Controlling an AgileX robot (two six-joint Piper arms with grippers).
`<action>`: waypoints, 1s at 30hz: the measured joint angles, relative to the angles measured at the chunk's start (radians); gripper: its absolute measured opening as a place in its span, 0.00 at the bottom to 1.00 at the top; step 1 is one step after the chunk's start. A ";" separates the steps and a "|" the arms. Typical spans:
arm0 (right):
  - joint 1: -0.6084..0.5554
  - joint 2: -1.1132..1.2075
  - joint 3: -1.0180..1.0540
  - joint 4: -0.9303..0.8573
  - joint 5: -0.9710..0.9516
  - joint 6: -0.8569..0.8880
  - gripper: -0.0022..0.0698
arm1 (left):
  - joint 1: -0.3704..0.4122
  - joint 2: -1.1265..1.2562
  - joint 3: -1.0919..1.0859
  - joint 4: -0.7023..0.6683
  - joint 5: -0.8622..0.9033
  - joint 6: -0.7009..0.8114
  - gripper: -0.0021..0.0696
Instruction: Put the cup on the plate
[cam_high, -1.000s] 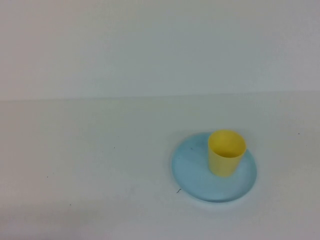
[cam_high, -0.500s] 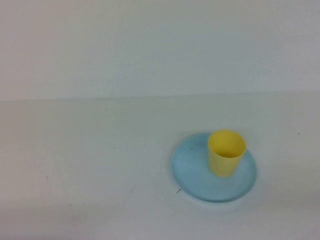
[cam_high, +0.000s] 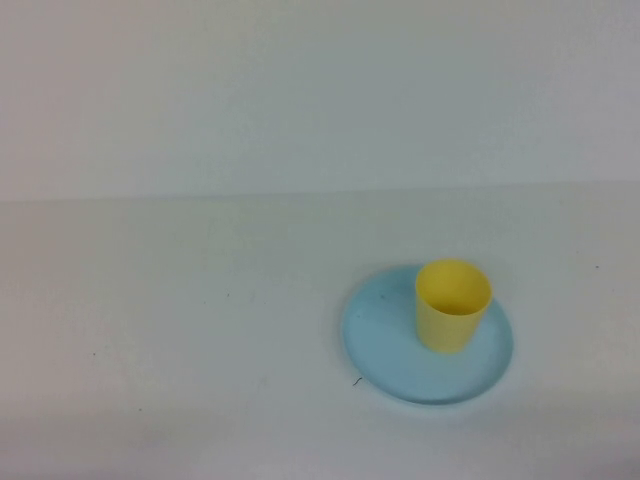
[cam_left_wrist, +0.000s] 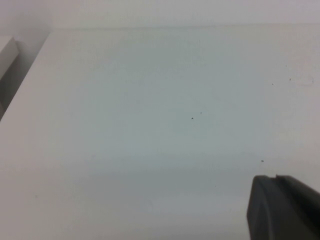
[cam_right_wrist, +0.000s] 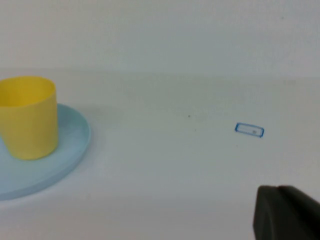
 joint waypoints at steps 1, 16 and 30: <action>0.000 0.000 0.000 0.002 0.019 0.000 0.03 | 0.000 0.000 0.000 0.000 0.000 0.000 0.03; -0.085 0.000 0.002 0.010 0.124 0.000 0.03 | 0.000 0.000 0.000 0.002 0.000 0.000 0.03; -0.085 0.000 0.002 0.011 0.124 -0.028 0.03 | 0.000 0.000 0.000 0.002 0.000 0.000 0.03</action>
